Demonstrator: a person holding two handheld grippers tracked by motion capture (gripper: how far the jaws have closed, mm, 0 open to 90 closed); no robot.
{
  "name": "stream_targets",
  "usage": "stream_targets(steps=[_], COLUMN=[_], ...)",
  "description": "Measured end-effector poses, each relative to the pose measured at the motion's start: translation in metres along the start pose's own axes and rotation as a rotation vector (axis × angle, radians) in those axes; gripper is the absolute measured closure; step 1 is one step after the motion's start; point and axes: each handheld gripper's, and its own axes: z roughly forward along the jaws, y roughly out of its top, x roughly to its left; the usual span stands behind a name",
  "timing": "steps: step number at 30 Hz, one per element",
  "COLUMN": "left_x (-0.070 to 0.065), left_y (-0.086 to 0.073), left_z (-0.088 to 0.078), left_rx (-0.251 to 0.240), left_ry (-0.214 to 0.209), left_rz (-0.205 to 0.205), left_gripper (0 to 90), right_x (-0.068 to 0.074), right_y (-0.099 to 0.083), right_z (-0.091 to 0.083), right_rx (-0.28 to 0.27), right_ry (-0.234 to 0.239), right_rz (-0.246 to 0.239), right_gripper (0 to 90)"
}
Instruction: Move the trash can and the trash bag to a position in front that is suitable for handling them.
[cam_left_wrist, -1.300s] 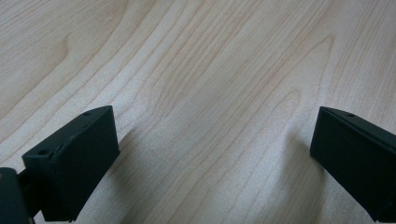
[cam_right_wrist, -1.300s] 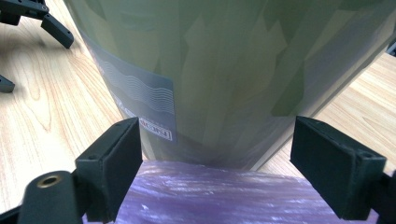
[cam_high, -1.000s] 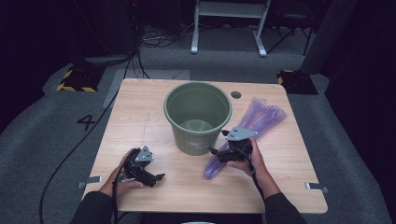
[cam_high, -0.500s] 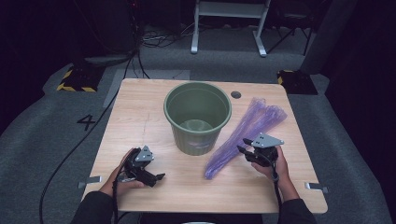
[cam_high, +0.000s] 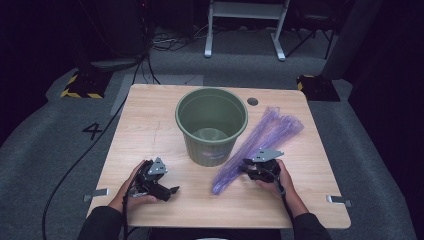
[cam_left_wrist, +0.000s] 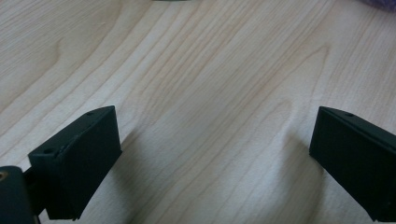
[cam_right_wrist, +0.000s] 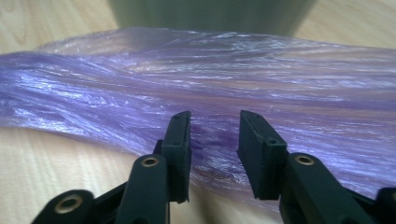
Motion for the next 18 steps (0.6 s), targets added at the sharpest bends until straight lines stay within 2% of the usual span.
stream_targets(steps=[5,7,9,11,13,15,17,18], left_x=[-0.010,-0.012,-0.015,-0.019,-0.025,-0.032,-0.038,-0.041], left_y=[0.003,0.004,0.005,0.008,0.012,0.017,0.022,0.024], left_z=[0.003,0.003,0.002,0.000,-0.002,-0.004,-0.005,-0.005], left_rx=[-0.003,-0.002,-0.009,-0.015,-0.037,-0.056,-0.085,-0.094], left_ry=[-0.032,-0.038,-0.050,-0.065,-0.078,-0.092,-0.115,-0.121], left_rz=[0.033,0.037,0.043,0.059,0.064,0.087,0.085,0.088], left_gripper=[2.7,4.6,9.3,20.0,14.7,18.1,15.1,16.5], right_x=[0.012,0.017,0.019,0.020,0.021,0.021,0.022,0.022], right_y=[0.003,0.004,0.005,0.006,0.005,0.006,0.006,0.006], right_z=[0.009,0.011,0.011,0.011,0.012,0.013,0.014,0.015], right_rx=[0.013,0.014,0.014,0.017,0.018,0.016,0.013,0.015], right_ry=[0.052,0.055,0.053,0.034,0.043,0.037,0.040,0.035], right_rz=[-0.003,-0.013,-0.008,0.003,0.007,0.007,0.012,0.014], right_gripper=[60.3,55.3,49.0,45.1,44.5,44.6,44.9,44.9])
